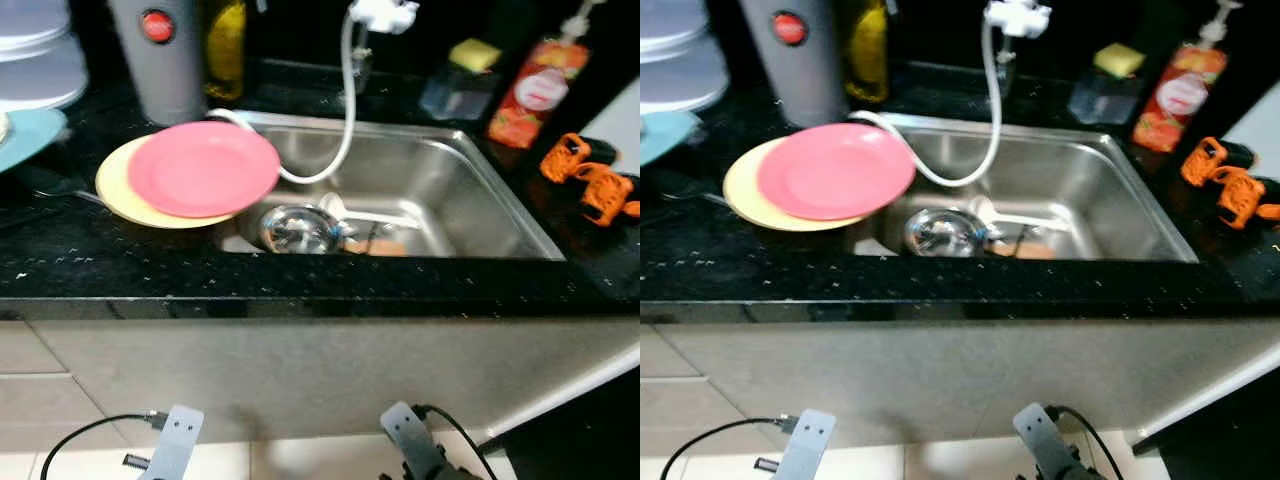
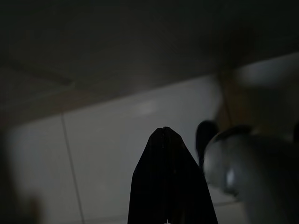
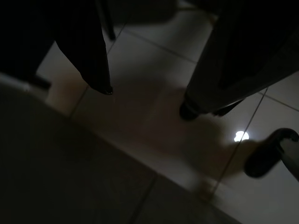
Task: Kitchen organization
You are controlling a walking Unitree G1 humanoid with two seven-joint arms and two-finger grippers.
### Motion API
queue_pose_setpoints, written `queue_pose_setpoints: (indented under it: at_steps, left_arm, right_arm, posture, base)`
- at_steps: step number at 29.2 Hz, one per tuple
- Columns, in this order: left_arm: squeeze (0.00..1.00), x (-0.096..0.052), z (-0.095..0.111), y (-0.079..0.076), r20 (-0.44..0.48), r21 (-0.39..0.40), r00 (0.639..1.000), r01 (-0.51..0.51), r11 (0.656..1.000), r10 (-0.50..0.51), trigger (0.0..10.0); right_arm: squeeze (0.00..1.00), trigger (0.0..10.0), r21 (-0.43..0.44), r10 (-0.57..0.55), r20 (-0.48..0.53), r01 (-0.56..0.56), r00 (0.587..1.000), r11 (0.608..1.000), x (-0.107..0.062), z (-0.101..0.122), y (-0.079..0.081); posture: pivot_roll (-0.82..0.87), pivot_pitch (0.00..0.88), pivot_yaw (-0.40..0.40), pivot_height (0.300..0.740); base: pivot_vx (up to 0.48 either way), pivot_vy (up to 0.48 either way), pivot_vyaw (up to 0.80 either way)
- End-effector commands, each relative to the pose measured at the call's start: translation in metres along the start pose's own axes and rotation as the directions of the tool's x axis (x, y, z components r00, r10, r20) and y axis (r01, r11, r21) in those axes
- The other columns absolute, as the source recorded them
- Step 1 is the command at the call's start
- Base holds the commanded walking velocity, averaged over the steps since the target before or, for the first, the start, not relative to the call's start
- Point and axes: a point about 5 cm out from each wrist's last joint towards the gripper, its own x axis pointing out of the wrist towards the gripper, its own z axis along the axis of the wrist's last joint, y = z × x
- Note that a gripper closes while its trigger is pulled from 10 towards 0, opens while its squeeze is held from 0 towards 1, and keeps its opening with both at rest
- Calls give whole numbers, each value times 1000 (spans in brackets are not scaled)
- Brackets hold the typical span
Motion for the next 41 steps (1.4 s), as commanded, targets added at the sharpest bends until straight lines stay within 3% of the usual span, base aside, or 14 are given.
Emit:
queue_pose_setpoints:
  at_steps: [1,14,27,41]
  left_arm:
    - [0,-7,-20,-9,-79,27,996,44,999,-42,10000]
    - [0,-6,-18,-11,-76,31,996,48,998,-45,10000]
    - [0,-5,-16,-10,-72,36,996,51,998,-48,10000]
    - [0,-4,-11,-10,-51,42,997,55,998,-53,10000]
  right_arm:
    - [0,10000,1,-1,-16,1,1000,1000,-1,-6,1]
    - [0,10000,14,-12,-26,12,1000,1000,-2,-8,0]
    - [0,10000,4,-27,-46,27,999,1000,-2,-11,0]
    - [0,10000,21,-38,-49,39,998,999,-2,-11,-2]
  posture:
    - [126,58,-137,740]
    - [122,56,-132,740]
    - [122,55,-127,740]
    - [119,48,-125,740]
  base:
    - [0,0,800]
    - [0,0,155]
    - [0,0,765]
    - [0,0,0]
